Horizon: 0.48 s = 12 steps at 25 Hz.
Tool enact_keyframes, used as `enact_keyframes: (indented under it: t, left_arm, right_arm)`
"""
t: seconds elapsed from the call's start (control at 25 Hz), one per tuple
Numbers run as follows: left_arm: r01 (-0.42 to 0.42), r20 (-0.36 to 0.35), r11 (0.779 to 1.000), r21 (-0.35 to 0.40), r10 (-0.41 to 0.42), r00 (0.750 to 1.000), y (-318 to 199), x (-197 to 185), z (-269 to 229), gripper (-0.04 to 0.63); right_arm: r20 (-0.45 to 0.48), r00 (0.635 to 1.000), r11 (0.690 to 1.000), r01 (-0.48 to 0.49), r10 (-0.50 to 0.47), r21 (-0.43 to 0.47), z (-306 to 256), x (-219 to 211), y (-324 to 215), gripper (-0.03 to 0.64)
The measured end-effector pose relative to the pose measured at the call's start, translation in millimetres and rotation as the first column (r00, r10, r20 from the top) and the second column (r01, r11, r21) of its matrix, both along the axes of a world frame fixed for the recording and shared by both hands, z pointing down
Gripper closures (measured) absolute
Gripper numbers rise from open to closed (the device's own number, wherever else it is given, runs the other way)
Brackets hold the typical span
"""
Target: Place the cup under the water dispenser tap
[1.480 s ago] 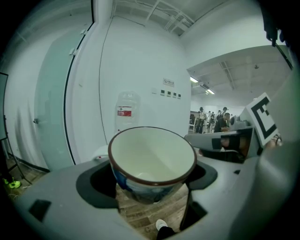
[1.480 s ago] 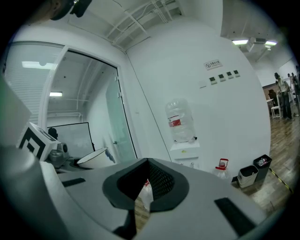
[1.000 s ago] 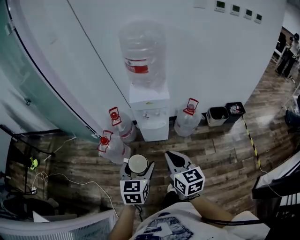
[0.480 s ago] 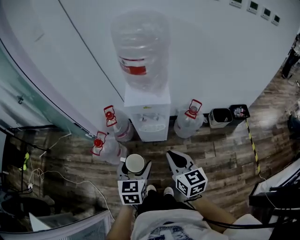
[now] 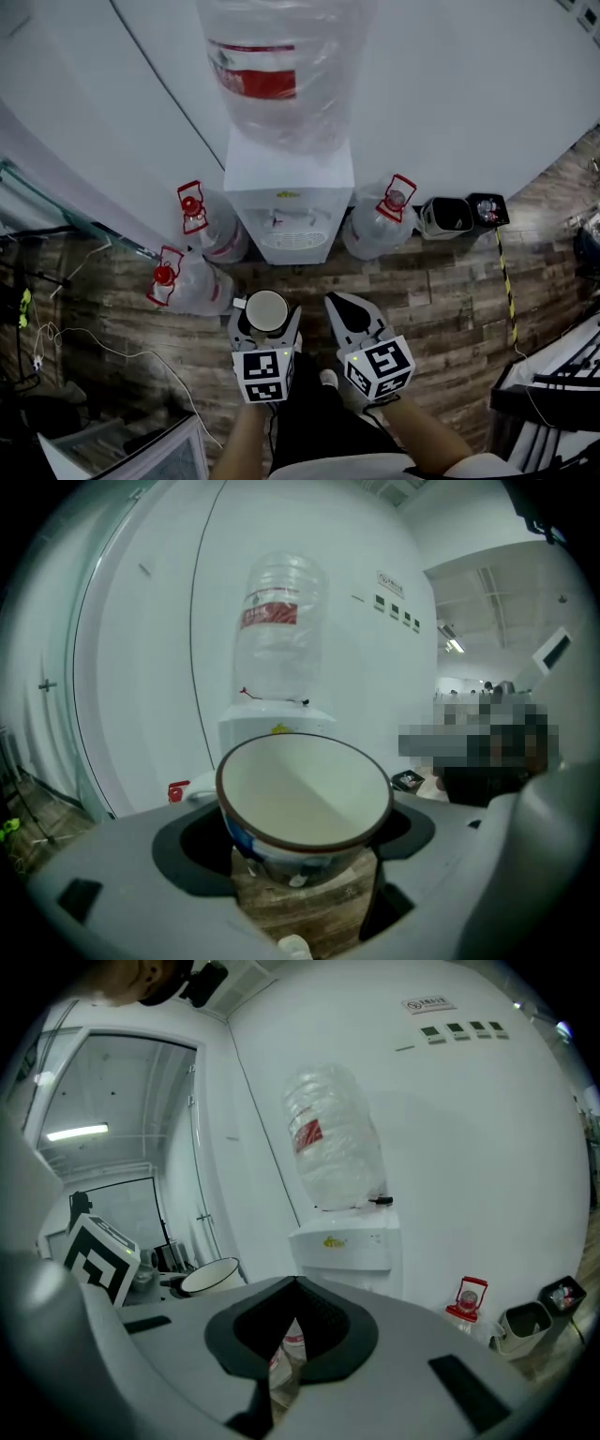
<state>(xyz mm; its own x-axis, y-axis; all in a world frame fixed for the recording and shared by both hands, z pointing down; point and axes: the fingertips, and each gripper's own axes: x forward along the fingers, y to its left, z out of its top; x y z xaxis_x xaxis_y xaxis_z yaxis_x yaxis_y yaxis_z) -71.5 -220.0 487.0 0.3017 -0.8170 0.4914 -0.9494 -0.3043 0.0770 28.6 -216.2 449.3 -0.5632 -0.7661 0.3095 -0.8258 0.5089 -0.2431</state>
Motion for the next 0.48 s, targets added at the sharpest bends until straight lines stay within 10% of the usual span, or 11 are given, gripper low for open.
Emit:
enact_keyframes:
  t: [0.48]
  left_arm:
    - [-0.023,0.01,1.0,-0.014,0.023,1.0,-79,-7,130,0.152]
  right_arm:
    - [-0.006,0.999,0.999,-0.048,0.048,-0.002,132,-13,-74,0.597]
